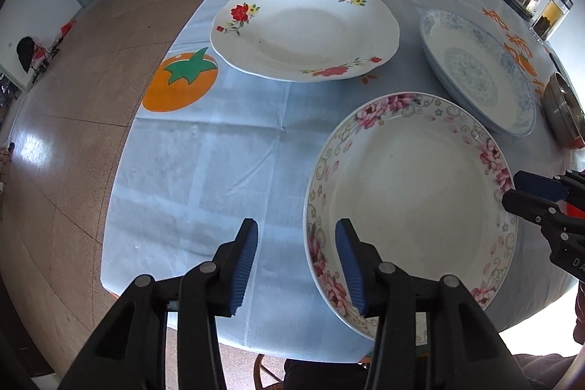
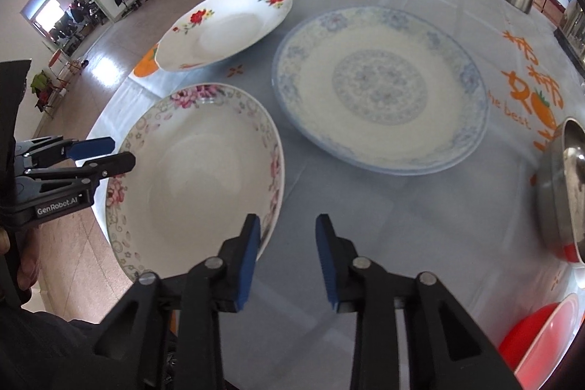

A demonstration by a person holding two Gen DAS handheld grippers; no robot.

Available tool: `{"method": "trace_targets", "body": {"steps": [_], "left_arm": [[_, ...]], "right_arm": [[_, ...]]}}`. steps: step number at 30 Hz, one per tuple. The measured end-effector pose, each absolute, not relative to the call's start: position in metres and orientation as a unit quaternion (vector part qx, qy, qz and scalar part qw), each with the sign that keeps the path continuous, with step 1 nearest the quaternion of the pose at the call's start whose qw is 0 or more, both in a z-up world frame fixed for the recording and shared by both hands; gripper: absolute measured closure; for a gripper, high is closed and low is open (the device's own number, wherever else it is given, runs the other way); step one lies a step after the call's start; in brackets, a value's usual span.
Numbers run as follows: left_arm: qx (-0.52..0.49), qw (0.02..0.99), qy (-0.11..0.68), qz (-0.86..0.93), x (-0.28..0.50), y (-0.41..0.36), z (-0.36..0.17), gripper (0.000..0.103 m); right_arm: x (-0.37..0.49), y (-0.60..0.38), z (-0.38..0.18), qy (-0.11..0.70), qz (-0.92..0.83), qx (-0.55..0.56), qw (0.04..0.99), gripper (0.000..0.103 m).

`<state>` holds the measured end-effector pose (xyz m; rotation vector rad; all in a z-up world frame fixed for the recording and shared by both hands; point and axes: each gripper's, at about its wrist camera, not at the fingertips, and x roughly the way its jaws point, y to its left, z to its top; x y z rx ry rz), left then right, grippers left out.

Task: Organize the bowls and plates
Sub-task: 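Close both grippers on the rim of the pink-rimmed floral plate, then lift the pink-rimmed plate with both grippers over the blue-patterned plate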

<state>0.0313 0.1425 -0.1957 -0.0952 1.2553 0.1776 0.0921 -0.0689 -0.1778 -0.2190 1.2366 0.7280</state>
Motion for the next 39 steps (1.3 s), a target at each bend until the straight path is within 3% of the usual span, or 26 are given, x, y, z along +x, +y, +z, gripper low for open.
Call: {"method": "trace_targets", "body": {"steps": [6, 13, 17, 20, 27, 39], "left_arm": [[-0.043, 0.802, 0.593, 0.064, 0.030, 0.135, -0.203, 0.079], [-0.046, 0.805, 0.588, 0.064, 0.031, 0.135, -0.204, 0.080], [-0.047, 0.807, 0.583, 0.077, 0.029, 0.139, -0.200, 0.080], [-0.059, 0.806, 0.584, 0.075, 0.028, 0.142, -0.200, 0.079], [-0.075, 0.804, 0.587, 0.058, 0.028, 0.144, -0.203, 0.080], [-0.091, 0.810, 0.577, 0.057, 0.028, 0.144, -0.198, 0.089]], "right_arm": [[0.089, -0.062, -0.183, 0.568, 0.346, -0.106, 0.739, 0.087], [0.087, -0.055, -0.186, 0.568, 0.352, -0.114, 0.735, 0.090], [0.089, -0.059, -0.186, 0.568, 0.349, -0.101, 0.739, 0.082], [0.090, -0.059, -0.186, 0.568, 0.351, -0.103, 0.737, 0.082], [0.085, -0.054, -0.188, 0.565, 0.358, -0.117, 0.734, 0.090], [0.084, -0.055, -0.189, 0.568, 0.361, -0.104, 0.732, 0.090]]}}
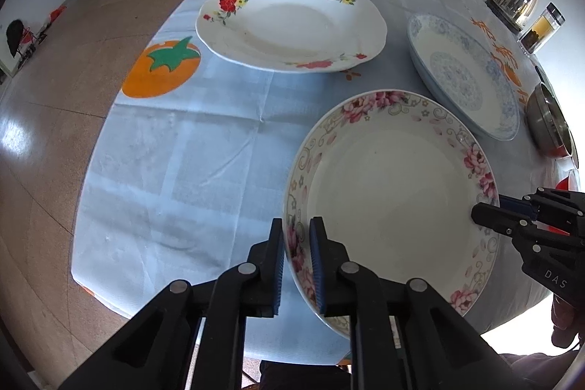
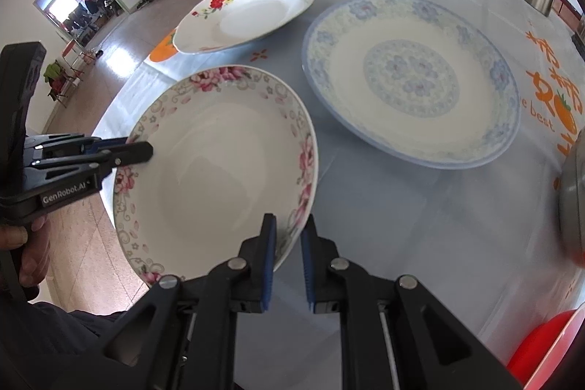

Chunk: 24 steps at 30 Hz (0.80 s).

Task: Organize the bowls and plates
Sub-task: 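Lift the pink-rimmed plate with both grippers over the blue-patterned plate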

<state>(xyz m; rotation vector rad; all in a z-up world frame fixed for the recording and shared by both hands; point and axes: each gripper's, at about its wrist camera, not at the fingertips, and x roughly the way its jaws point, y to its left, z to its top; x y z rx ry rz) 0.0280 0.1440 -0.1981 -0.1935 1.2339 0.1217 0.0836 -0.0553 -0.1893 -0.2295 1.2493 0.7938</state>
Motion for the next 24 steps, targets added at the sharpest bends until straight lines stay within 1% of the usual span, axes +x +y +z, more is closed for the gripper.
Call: {"method": "trace_targets", "body": {"steps": [14, 24], "left_arm": [[-0.087, 0.814, 0.571, 0.051, 0.033, 0.139, -0.174, 0.090], [-0.081, 0.826, 0.557, 0.037, 0.052, 0.126, -0.156, 0.090]], "right_arm": [[0.085, -0.066, -0.170, 0.556, 0.357, -0.104, 0.743, 0.090], [0.097, -0.082, -0.151, 0.539, 0.341, -0.092, 0.765, 0.091]]}}
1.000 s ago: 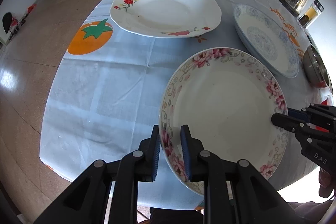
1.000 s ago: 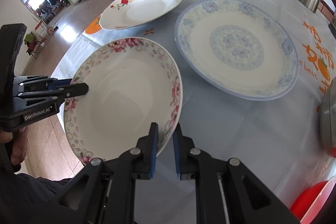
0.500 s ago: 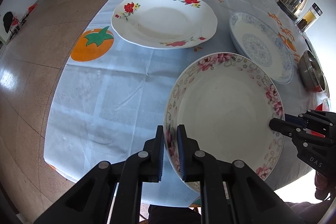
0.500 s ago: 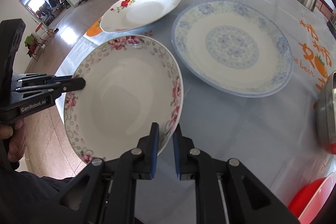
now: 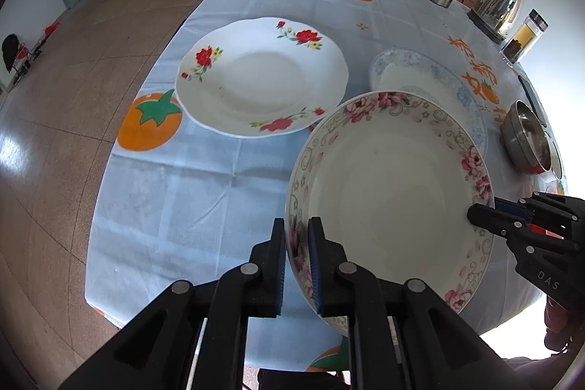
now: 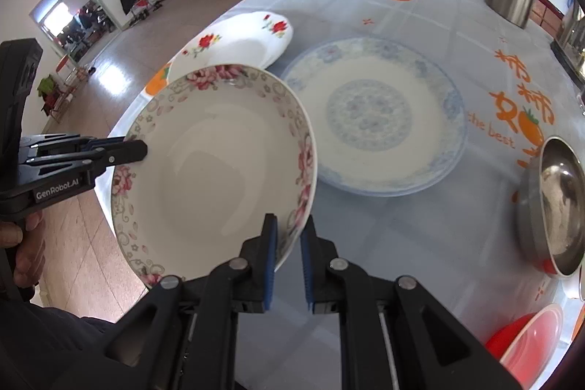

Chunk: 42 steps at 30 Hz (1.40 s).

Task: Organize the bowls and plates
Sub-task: 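Lift the pink-rimmed plate with both grippers over the blue-patterned plate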

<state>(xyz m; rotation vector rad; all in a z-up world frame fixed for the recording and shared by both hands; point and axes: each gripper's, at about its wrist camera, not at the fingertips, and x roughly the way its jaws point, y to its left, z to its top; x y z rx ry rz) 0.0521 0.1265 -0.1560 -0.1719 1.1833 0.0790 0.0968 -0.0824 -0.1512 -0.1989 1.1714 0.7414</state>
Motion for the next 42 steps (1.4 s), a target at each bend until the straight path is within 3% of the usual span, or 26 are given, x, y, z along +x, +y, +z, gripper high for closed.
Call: {"method": "trace_targets", "body": {"steps": [42], "left_arm": [[-0.032, 0.844, 0.535, 0.003, 0.156, 0.064, -0.151, 0.090]], "right_arm": [[0.189, -0.136, -0.146, 0.535, 0.261, -0.072, 0.800, 0.091]]}}
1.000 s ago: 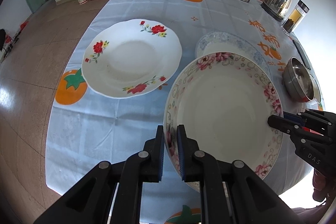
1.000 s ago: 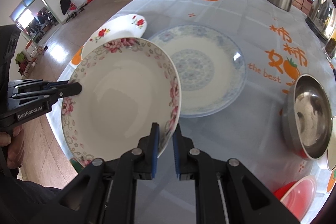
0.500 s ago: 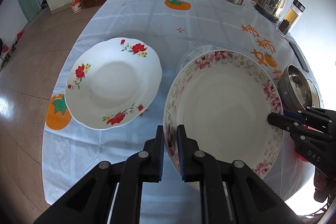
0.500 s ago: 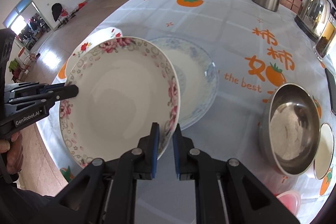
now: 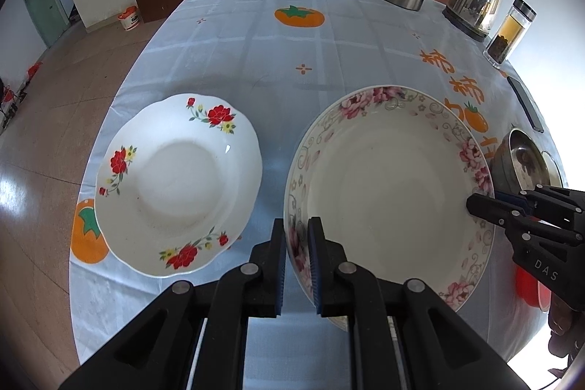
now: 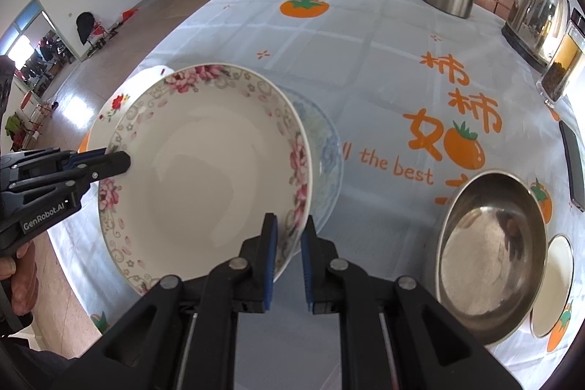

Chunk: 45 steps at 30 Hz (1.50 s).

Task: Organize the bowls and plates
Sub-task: 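Lift the pink-rimmed plate with both grippers over the blue-patterned plate, then lower the pink-rimmed plate onto the blue-patterned plate and open both grippers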

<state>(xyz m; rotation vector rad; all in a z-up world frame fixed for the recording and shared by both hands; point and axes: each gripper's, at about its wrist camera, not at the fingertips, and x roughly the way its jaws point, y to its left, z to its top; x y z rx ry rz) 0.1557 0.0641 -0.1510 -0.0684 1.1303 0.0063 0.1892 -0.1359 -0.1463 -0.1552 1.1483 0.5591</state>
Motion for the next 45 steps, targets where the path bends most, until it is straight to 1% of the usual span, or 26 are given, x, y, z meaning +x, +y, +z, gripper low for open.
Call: {"method": "trace_targets", "body": {"steps": [13, 29, 45], "left_arm": [[-0.036, 0.839, 0.542, -0.004, 0.177, 0.058, -0.164, 0.090], [-0.045, 0.831, 0.554, -0.007, 0.187, 0.058, -0.174, 0.090], [-0.042, 0.834, 0.551, -0.004, 0.190, 0.057, -0.176, 0.090]], "right_arm": [[0.212, -0.142, -0.156, 0.547, 0.243, -0.071, 0.798, 0.091], [0.225, -0.140, -0.163, 0.555, 0.237, -0.082, 0.793, 0.090], [0.230, -0.137, -0.169, 0.558, 0.232, -0.084, 0.792, 0.089]]}}
